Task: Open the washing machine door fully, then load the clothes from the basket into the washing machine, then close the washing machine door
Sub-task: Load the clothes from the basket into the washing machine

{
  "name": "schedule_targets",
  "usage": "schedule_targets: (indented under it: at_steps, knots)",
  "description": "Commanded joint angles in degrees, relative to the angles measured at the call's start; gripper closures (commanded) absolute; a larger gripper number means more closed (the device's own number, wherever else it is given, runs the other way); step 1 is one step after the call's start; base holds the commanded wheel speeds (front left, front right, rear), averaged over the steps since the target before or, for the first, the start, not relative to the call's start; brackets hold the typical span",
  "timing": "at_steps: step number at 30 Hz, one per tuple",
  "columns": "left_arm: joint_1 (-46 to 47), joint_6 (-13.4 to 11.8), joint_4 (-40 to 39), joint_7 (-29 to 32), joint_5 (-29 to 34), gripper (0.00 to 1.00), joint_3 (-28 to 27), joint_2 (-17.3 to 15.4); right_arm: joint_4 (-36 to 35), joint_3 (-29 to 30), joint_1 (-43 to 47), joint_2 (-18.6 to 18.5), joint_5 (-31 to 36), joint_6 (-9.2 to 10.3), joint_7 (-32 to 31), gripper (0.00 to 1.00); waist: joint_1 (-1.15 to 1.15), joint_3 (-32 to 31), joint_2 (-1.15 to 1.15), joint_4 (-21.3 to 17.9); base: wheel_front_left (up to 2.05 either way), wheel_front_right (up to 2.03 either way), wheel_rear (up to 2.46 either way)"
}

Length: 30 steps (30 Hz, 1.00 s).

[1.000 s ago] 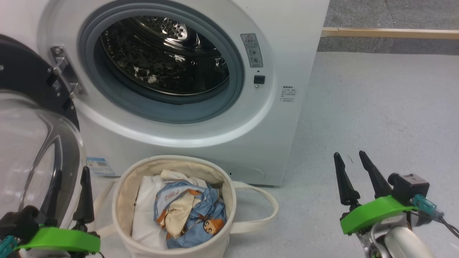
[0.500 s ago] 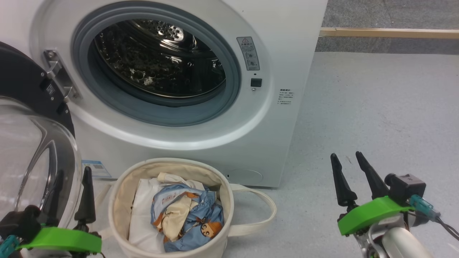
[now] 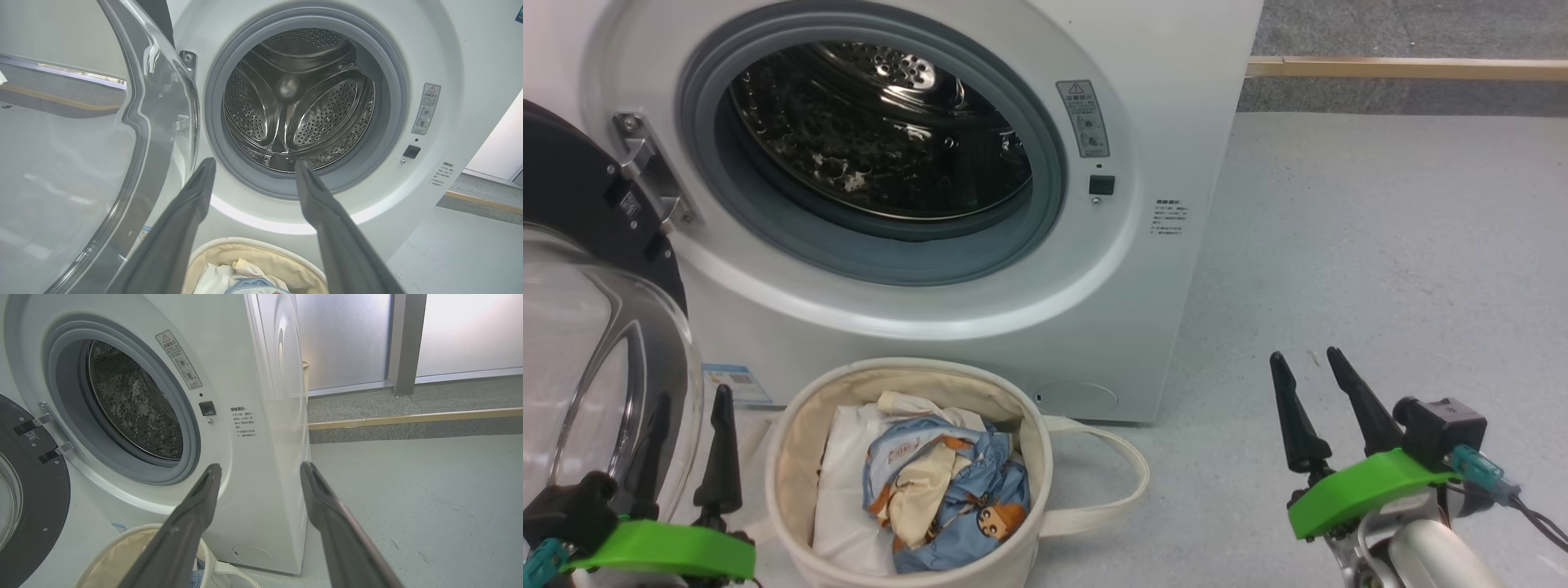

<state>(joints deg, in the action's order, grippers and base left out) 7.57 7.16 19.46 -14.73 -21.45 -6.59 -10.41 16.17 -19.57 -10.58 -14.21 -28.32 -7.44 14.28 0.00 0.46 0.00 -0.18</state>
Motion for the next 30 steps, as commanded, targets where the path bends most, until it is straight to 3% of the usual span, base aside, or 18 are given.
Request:
schedule_targets:
  at_steps: [1, 22, 30]
  knots:
    - [2.7, 0.3, -1.5, -0.3, -0.4, 0.00, -1.9, -1.4, -1.7, -1.1, -2.4, -0.5, -0.1, -0.05, 0.7, 0.00, 0.00, 0.1, 0.00, -0.1, 0.00, 0.00, 0.00]
    - [4.3, 0.3, -1.8, -0.3, -0.5, 0.00, -1.5, -1.0, -2.8, -1.3, -3.3, -0.1, 0.3, -0.05, 0.7, 0.00, 0.00, 3.7, 0.00, -1.2, 0.00, 0.00, 0.00]
    - [6.4, 0.3, 3.0, -0.3, -1.5, 0.00, -2.0, 0.4, -3.0, -1.3, -4.6, -0.3, 0.8, -0.05, 0.7, 0.00, 0.00, 6.9, 0.00, -1.4, 0.00, 0.00, 0.00]
